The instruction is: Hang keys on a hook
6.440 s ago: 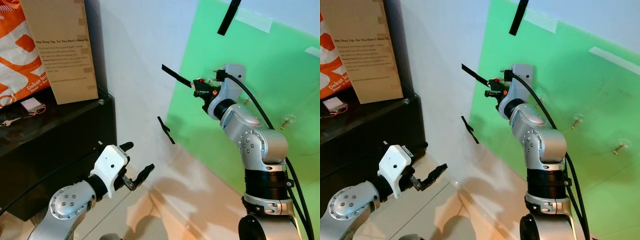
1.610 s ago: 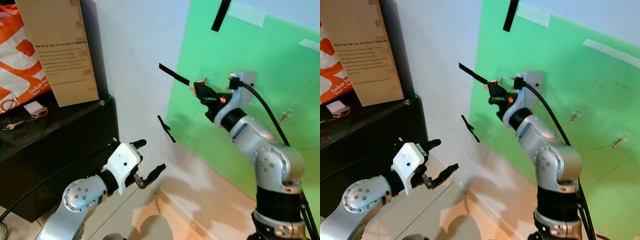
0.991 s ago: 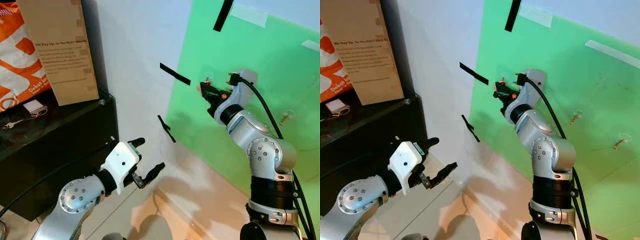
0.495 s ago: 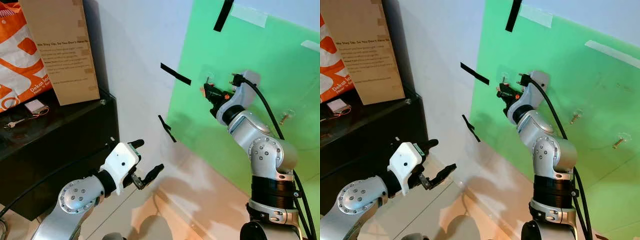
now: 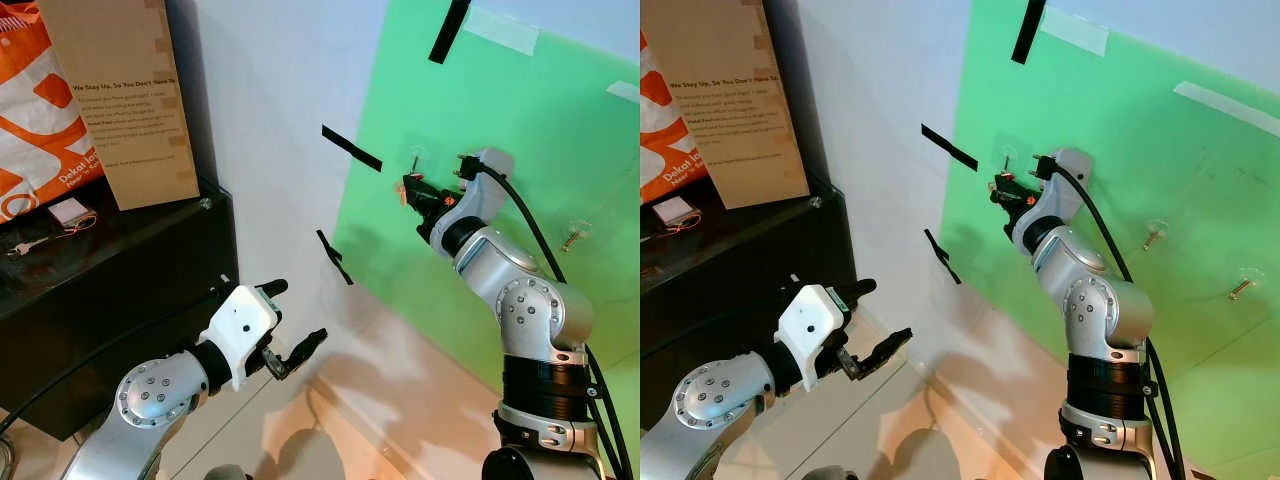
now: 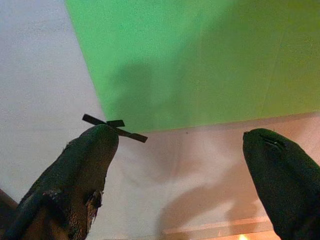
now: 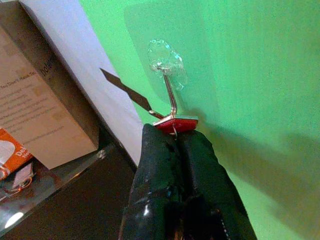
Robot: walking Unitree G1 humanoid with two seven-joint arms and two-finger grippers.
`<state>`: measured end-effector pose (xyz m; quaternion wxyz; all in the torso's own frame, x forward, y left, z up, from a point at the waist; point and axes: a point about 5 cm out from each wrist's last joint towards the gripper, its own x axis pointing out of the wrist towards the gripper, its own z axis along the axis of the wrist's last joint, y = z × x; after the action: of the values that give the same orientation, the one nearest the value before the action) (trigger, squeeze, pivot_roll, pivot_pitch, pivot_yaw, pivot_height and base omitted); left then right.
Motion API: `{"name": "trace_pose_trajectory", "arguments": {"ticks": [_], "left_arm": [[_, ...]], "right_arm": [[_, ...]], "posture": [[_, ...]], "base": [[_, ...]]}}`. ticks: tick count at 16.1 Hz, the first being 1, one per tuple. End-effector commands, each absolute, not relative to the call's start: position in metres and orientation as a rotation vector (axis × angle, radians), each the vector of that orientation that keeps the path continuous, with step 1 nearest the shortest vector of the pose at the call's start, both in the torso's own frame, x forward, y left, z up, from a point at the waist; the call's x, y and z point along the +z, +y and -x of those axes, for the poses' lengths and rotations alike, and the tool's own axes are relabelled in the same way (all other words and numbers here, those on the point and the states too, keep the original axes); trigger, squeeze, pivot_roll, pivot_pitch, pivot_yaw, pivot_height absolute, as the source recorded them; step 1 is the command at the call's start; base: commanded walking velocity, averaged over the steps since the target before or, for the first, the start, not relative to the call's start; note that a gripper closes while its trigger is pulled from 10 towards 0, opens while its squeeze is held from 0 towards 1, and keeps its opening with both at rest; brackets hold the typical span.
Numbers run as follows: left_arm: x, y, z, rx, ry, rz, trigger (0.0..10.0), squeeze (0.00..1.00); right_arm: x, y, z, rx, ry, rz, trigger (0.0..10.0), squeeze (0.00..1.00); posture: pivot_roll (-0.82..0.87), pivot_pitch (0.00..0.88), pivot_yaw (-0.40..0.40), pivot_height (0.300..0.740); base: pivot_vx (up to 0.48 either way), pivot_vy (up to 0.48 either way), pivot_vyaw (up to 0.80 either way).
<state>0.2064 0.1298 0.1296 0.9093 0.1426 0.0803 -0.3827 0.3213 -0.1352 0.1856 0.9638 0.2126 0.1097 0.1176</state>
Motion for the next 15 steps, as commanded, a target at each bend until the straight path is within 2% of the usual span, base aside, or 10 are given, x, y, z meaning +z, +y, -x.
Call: {"name": "trace_pose_trajectory", "arguments": {"ticks": [1, 9, 10, 11, 15], "left_arm": [[0.134, 0.130, -0.205, -0.788, 0.151, -0.294, 10.0, 0.00], [0.135, 0.128, -0.208, -0.784, 0.137, -0.296, 10.0, 0.00], [0.136, 0.128, -0.209, -0.785, 0.133, -0.293, 10.0, 0.00], [0.137, 0.127, -0.209, -0.785, 0.129, -0.290, 10.0, 0.00], [0.148, 0.126, -0.214, -0.766, 0.072, -0.247, 10.0, 0.00]], "right_arm": [[0.174, -0.139, -0.318, 0.227, 0.283, -0.431, 10.0, 0.00], [0.168, -0.140, -0.321, 0.219, 0.302, -0.436, 10.0, 0.00], [0.168, -0.139, -0.321, 0.224, 0.300, -0.440, 10.0, 0.68], [0.168, -0.139, -0.321, 0.225, 0.299, -0.441, 10.0, 1.00], [0.167, -0.140, -0.320, 0.225, 0.297, -0.442, 10.0, 1.00]], "posture": [[0.03, 0.016, -0.113, 0.740], [0.03, 0.010, -0.114, 0.740], [0.03, 0.008, -0.114, 0.740], [0.03, 0.008, -0.114, 0.740], [0.03, 0.005, -0.112, 0.740]], "base": [[0.000, 0.000, 0.00], [0.000, 0.000, 0.00], [0.000, 0.000, 0.00], [0.000, 0.000, 0.00], [0.000, 0.000, 0.00]]}}
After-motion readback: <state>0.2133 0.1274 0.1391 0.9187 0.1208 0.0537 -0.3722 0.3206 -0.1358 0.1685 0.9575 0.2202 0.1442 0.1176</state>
